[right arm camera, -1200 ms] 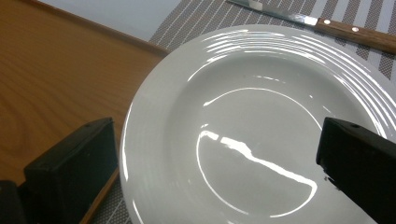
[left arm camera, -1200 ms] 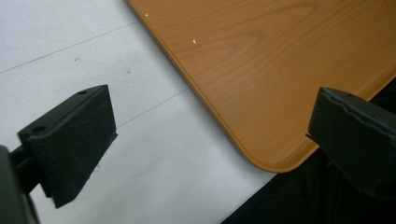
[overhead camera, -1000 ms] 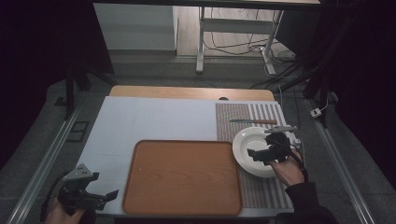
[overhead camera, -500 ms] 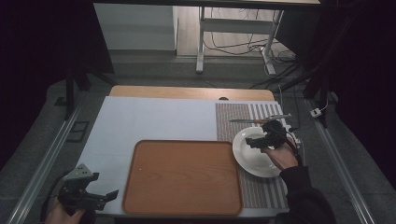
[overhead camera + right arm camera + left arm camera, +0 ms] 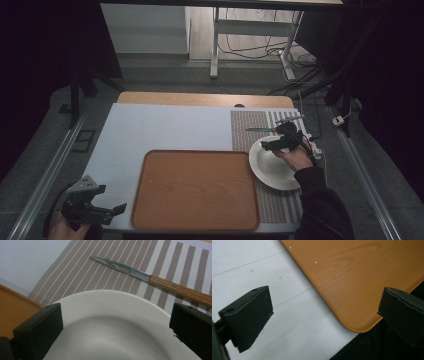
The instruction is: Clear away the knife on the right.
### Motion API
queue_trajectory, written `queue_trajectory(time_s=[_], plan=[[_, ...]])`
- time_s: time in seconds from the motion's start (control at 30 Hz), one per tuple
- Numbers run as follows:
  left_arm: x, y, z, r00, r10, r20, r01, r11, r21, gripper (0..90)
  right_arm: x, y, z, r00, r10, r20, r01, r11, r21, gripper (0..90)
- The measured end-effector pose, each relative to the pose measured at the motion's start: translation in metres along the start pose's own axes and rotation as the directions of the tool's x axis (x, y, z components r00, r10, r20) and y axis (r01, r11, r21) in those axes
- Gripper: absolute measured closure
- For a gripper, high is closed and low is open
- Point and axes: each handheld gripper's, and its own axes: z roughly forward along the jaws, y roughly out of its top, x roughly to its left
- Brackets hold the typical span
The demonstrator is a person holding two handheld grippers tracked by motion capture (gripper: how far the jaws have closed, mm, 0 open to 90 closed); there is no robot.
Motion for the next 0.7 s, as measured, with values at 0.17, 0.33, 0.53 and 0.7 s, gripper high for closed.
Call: queue_trajectory(time_s=[0.17,0.33,0.53,0.7], plan=[[0.000,0.000,0.000,1.0000,0.001,0.003,-0.001,1.0000,0.001,0.0,-0.002,0.008,0.006,0.9998,-0.019,0.010,0.019,0.9998,0.001,9.8],[0.000,0.000,0.000,1.0000,0.000,0.004,0.000,1.0000,0.001,0.0,-0.011,0.019,0.008,0.9995,-0.021,0.021,0.021,0.9997,-0.012,32.5],[0.000,0.000,0.000,1.0000,0.000,0.003,0.000,1.0000,0.001,0.0,-0.025,0.026,0.012,0.9999,-0.017,0.000,0.017,0.9997,0.017,61.7],[-0.001,0.000,0.000,1.0000,0.002,0.000,-0.002,1.0000,0.002,0.0,-0.040,0.029,0.018,0.9996,-0.029,-0.006,0.030,0.9990,0.033,87.6]])
